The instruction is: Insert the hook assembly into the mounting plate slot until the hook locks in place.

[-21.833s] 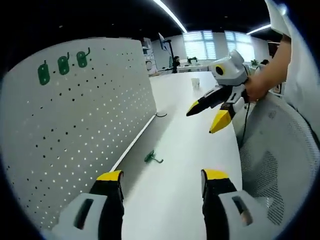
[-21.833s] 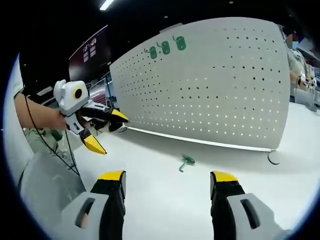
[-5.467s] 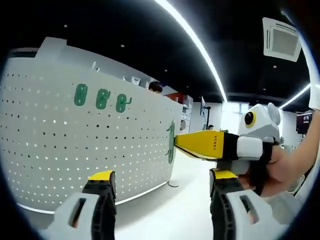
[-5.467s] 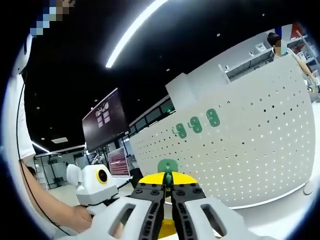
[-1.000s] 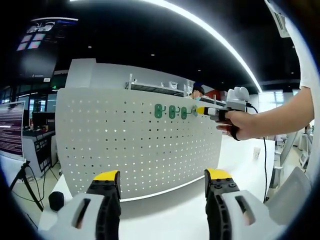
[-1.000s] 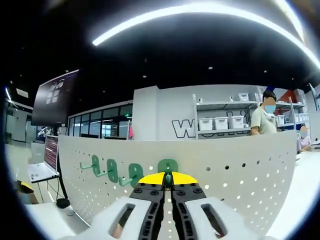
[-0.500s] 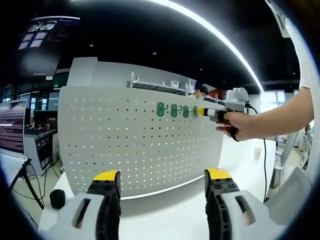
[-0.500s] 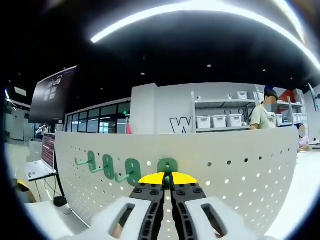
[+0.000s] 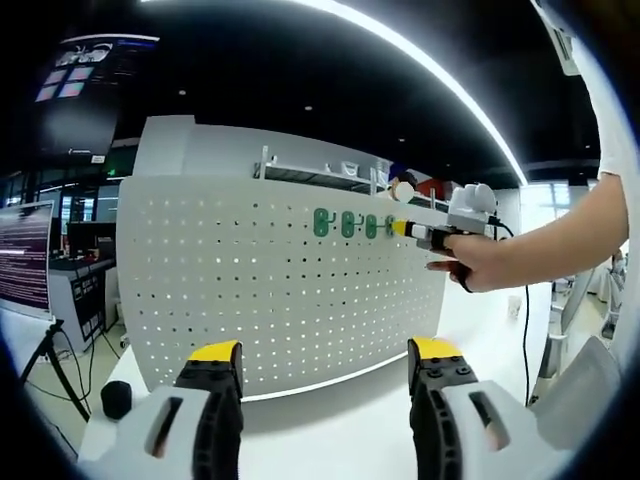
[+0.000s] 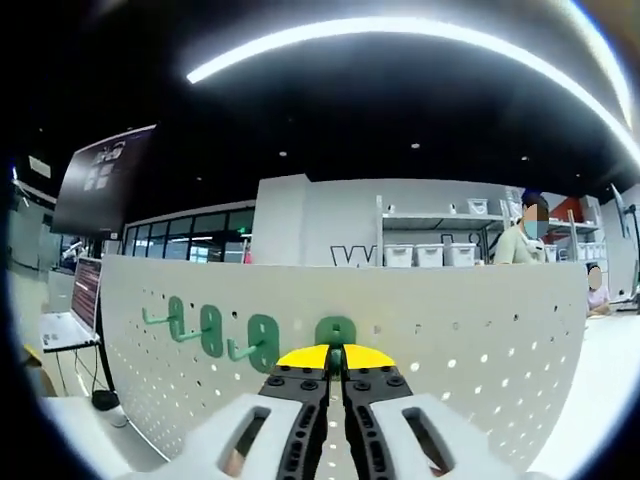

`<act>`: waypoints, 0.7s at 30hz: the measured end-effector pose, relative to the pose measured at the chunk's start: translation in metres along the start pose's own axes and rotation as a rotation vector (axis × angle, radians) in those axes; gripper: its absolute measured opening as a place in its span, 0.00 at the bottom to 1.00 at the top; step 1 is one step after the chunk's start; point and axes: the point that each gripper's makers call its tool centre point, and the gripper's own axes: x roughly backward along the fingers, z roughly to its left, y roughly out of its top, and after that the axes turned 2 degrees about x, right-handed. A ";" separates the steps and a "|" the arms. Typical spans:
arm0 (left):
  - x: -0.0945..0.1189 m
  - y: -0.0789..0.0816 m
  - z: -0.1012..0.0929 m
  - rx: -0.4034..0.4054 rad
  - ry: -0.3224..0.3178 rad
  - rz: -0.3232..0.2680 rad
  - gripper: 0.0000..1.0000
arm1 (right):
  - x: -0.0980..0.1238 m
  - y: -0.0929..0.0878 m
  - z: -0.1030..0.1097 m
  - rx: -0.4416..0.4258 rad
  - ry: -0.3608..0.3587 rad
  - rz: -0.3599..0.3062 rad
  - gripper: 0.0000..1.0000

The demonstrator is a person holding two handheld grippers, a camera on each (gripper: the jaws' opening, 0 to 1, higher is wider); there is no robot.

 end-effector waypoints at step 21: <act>0.003 0.003 -0.002 -0.002 -0.004 -0.008 0.68 | 0.002 -0.003 0.000 0.003 0.016 0.005 0.03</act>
